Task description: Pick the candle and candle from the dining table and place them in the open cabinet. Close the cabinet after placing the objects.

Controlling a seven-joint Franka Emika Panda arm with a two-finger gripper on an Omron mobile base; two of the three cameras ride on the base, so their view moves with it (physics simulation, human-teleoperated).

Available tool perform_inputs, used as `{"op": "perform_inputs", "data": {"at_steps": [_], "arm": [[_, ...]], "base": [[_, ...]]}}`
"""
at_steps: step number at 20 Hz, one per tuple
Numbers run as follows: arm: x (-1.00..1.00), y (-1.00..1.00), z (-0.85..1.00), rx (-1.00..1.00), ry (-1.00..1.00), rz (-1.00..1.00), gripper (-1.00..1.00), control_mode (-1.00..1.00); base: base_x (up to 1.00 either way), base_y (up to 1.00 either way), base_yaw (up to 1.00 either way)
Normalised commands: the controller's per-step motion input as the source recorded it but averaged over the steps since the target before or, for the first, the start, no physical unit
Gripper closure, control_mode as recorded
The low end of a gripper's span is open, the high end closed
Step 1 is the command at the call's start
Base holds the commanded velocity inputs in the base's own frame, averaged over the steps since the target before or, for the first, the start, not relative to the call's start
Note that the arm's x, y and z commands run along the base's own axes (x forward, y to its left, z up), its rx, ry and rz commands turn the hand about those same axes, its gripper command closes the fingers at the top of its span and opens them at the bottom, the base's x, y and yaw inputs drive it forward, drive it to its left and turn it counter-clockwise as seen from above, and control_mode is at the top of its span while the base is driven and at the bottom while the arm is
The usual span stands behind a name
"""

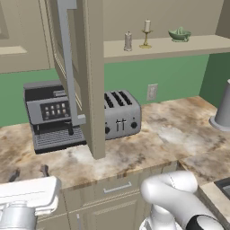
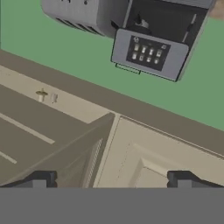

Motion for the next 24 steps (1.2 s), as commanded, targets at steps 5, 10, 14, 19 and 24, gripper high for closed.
{"op": "perform_inputs", "data": {"at_steps": [5, 10, 14, 19, 24], "arm": [[0.25, 0.01, 0.09, 0.0, 0.0, -0.19, -1.0, -1.0], [0.07, 0.01, 0.1, 0.0, -0.01, -0.11, -1.0, -1.0], [0.05, 0.03, 0.09, 0.0, -0.05, 0.0, -1.0, -1.0], [0.16, 0.0, 0.12, 0.0, -0.05, 0.0, -1.0, -1.0], [0.29, 0.0, 0.06, 0.0, -0.02, 0.0, -1.0, -1.0]], "base": [[0.0, 0.0, 0.0], [0.0, 0.0, 0.0], [0.0, 0.0, 0.0], [0.0, 0.0, 0.0], [0.0, 0.0, 0.0]]}}
